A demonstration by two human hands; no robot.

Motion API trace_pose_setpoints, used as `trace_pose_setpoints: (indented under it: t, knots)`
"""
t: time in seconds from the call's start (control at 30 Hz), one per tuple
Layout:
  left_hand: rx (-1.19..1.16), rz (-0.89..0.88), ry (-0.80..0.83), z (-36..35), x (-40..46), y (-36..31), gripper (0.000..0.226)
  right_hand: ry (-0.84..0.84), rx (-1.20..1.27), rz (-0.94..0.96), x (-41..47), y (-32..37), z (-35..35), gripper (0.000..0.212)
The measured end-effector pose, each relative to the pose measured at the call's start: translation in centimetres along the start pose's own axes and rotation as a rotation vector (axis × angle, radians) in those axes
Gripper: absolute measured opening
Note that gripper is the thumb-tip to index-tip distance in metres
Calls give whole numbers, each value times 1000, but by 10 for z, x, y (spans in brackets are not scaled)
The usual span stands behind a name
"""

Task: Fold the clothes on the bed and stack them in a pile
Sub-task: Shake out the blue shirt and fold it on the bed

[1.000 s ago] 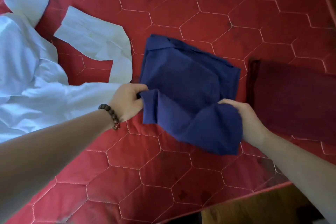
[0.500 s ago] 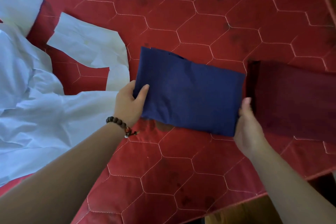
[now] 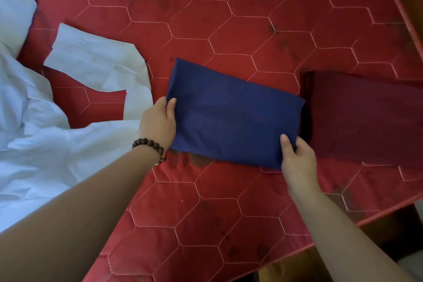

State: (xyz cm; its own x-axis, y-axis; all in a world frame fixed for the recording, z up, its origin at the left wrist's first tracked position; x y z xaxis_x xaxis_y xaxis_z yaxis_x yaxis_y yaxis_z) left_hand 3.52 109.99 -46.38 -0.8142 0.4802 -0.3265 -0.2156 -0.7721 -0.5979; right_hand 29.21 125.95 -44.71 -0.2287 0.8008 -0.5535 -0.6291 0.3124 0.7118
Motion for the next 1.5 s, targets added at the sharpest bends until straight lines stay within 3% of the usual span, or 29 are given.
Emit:
trace_pose_setpoints:
  t: [0.17, 0.23, 0.3, 0.4, 0.53, 0.77, 0.9, 1.0, 1.1, 1.27, 1.4, 1.5]
  knots:
    - [160, 114, -35, 2, -9, 3, 33, -115, -200, 14, -5, 4, -11, 22]
    - [181, -4, -170, 12, -13, -7, 24, -288, -367, 85, -12, 13, -10, 30]
    - [257, -245, -258, 14, -22, -22, 27, -381, -585, 318, -23, 30, -20, 43]
    - [466, -563, -107, -8, -29, -34, 41, -210, -753, 623, -28, 46, -65, 54]
    - [692, -695, 140, -38, -16, -32, 53, 62, -993, 728, -14, 49, -130, 60]
    - [688, -730, 104, -46, 7, -16, 59, 19, -1134, 725, 17, 23, -116, 64]
    - [713, -713, 122, -43, 9, -15, 61, -64, -1131, 633, 35, 2, -60, 61]
    - [689, -593, 106, -40, 8, -15, 63, -77, -1104, 558, 38, -6, -28, 59]
    - [493, -397, 59, -30, 7, -14, 63, -81, -1039, 523, 33, -3, -21, 58]
    - [172, -178, -49, -17, -6, -24, 61, -212, -823, 288, 13, 12, -27, 62]
    - [-33, -79, -14, -10, -13, -21, 56, -134, -452, 165, 17, 15, -23, 63]
    - [-50, -62, 18, -4, -20, -15, 56, -55, -389, 189, 18, 14, -16, 63]
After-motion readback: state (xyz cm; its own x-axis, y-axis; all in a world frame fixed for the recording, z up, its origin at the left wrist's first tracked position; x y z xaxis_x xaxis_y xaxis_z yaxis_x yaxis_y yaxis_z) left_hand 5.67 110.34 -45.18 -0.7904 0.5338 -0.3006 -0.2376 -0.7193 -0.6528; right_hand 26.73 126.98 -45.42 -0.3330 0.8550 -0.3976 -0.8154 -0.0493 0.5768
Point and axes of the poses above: each hand's wrist, its own x-axis towards the middle knuckle, its own z-axis out of the back of the hand, y = z × x, the point moved 3 cm from there along x, towards the middle knuckle, and after that the axes turned 3 degrees about y, right-handed, at the moved point
